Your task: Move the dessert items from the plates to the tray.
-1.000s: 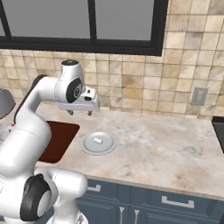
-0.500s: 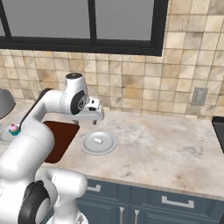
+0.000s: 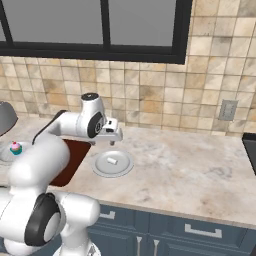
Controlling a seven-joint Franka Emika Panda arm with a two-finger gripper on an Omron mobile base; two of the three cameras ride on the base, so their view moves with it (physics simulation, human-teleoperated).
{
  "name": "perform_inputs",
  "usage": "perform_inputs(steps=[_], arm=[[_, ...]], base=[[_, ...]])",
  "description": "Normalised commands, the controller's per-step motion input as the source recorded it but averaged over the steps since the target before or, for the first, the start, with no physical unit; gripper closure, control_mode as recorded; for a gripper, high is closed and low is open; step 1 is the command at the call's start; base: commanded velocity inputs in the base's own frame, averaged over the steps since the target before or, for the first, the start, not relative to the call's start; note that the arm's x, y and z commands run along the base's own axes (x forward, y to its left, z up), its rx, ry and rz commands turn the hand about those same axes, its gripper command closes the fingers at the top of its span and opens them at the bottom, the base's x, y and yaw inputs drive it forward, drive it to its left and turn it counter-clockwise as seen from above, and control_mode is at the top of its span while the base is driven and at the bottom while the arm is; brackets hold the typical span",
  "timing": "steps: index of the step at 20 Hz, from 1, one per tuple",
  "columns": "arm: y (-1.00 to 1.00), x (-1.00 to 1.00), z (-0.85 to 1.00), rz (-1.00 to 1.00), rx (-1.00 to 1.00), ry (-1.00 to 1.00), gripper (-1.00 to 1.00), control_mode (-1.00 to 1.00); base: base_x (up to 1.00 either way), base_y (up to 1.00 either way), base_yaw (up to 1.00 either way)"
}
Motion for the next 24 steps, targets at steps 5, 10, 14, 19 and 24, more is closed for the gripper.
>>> perform_inputs(steps=[5,10,14,19,24], arm=[[-0.03,0.36,-0.21,-0.01,0.0,0.0,-1.0,-1.0],[-0.18,0.01,-0.27,0.0,0.0,0.0,-1.0,-1.0],[-0.04,0.03,-0.31,0.0,0.0,0.02,-1.0,-1.0],[0.0,0.14,-0.33,0.0,0.0,0.0,-1.0,-1.0],[0.0,0.21,-0.27,0.0,0.0,0.0,-1.0,-1.0]], base=[[0.0,0.0,0.0],[0.0,0.0,0.0],[0.0,0.0,0.0],[0.0,0.0,0.0],[0.0,0.0,0.0]])
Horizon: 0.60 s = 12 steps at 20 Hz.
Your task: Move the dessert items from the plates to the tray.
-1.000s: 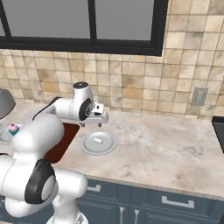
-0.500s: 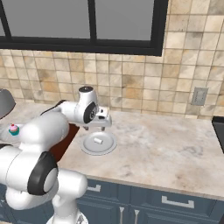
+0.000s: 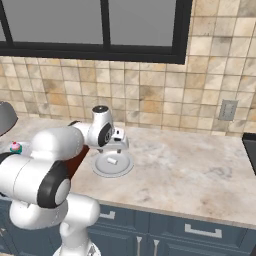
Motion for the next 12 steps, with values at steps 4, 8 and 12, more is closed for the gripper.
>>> perform_inputs(steps=[4,8,12], arm=[[0.0,0.16,-0.27,0.0,0.0,0.0,-1.0,-1.0],[0.0,0.06,-0.21,0.0,0.0,0.0,-1.0,-1.0],[0.0,0.0,-0.16,0.0,0.0,0.0,-1.0,-1.0]], base=[[0.0,0.0,0.0],[0.0,0.0,0.0],[0.0,0.0,0.0]])
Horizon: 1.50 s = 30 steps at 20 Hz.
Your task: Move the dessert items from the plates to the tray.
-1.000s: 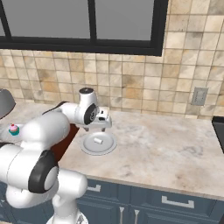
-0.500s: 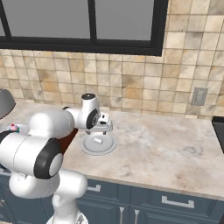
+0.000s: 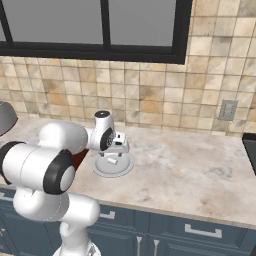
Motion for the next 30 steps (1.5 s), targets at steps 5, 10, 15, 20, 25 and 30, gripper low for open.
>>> perform_inputs(steps=[5,10,15,20,25,30], arm=[[0.0,0.0,-0.11,0.0,0.0,0.0,-1.0,-1.0],[0.0,0.0,-0.17,0.01,0.0,0.0,-1.0,-1.0],[0.0,0.0,-0.18,0.02,0.0,0.0,-1.0,-1.0],[0.0,0.0,-0.16,0.02,0.0,0.0,-1.0,-1.0],[0.0,0.0,-0.04,0.01,0.0,0.0,-1.0,-1.0],[0.0,0.1,0.0,0.01,0.0,0.0,-1.0,-1.0]], base=[[0.0,0.0,0.0],[0.0,0.0,0.0],[0.0,0.0,0.0],[0.0,0.0,0.0],[0.0,0.0,0.0],[0.0,0.0,0.0]])
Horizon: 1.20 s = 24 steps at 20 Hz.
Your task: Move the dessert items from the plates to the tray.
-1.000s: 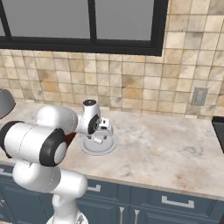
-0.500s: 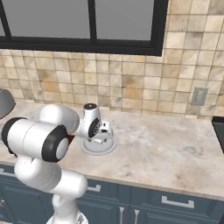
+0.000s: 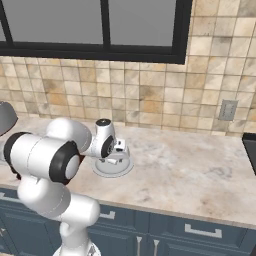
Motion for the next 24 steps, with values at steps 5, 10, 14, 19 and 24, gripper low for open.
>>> perform_inputs(steps=[5,10,14,19,24], arm=[[0.0,0.1,0.0,0.01,0.0,0.0,-1.0,-1.0],[0.0,0.0,-0.07,0.01,0.0,0.0,-1.0,-1.0],[0.0,0.0,-0.15,0.01,0.0,0.0,-1.0,-1.0],[0.0,0.03,-0.13,0.01,0.0,0.0,-1.0,-1.0],[0.0,0.08,-0.02,0.02,0.0,0.0,-1.0,-1.0]], base=[[0.0,0.0,0.0],[0.0,0.0,0.0],[0.0,0.0,0.0],[0.0,0.0,0.0],[0.0,0.0,0.0]])
